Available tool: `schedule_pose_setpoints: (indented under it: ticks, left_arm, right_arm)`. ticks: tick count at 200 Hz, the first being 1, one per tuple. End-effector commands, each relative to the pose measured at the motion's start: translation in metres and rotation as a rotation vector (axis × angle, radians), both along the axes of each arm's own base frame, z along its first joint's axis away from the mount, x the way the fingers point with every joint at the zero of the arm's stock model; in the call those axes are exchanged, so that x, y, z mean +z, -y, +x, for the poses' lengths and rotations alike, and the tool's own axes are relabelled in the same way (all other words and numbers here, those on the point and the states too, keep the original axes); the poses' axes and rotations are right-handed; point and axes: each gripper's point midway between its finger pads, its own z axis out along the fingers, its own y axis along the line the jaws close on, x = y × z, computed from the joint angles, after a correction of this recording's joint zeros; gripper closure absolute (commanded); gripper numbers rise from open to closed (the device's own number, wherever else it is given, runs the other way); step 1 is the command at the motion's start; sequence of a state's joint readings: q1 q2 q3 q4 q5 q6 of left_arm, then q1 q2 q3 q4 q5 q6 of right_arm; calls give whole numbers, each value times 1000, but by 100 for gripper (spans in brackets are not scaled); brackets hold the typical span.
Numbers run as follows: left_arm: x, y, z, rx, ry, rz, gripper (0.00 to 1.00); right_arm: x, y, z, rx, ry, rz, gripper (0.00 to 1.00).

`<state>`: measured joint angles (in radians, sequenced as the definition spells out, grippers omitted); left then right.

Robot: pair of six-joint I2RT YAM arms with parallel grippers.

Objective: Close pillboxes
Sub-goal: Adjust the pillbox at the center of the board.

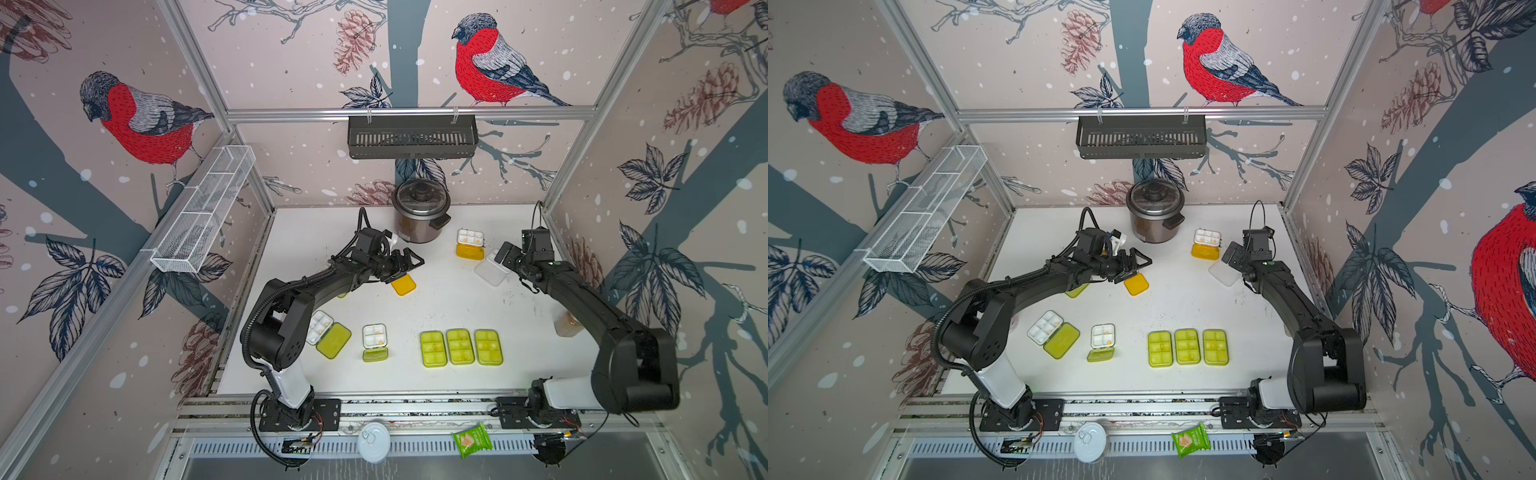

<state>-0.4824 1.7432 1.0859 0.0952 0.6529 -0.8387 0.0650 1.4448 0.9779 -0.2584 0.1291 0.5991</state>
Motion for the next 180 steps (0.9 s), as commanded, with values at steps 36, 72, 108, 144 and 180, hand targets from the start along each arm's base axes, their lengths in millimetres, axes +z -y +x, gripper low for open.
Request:
schedule_pose_setpoints:
  ticks: [36, 72, 108, 144, 180]
  left_arm:
    - [9, 3, 2, -9, 24, -34, 8]
    - [12, 4, 2, -10, 28, -44, 8]
    - [9, 5, 1, -17, 12, -53, 8]
    - [10, 5, 1, -17, 16, -54, 8]
    - [9, 5, 1, -18, 11, -55, 8]
  right_arm:
    - [-25, 27, 59, -71, -55, 15, 5]
    - [-48, 34, 78, -68, -110, -3, 7]
    - [-72, 44, 90, -80, -179, -28, 7]
    - [-87, 48, 96, -71, -225, -54, 8]
    - [-98, 51, 96, -73, -252, -65, 8]
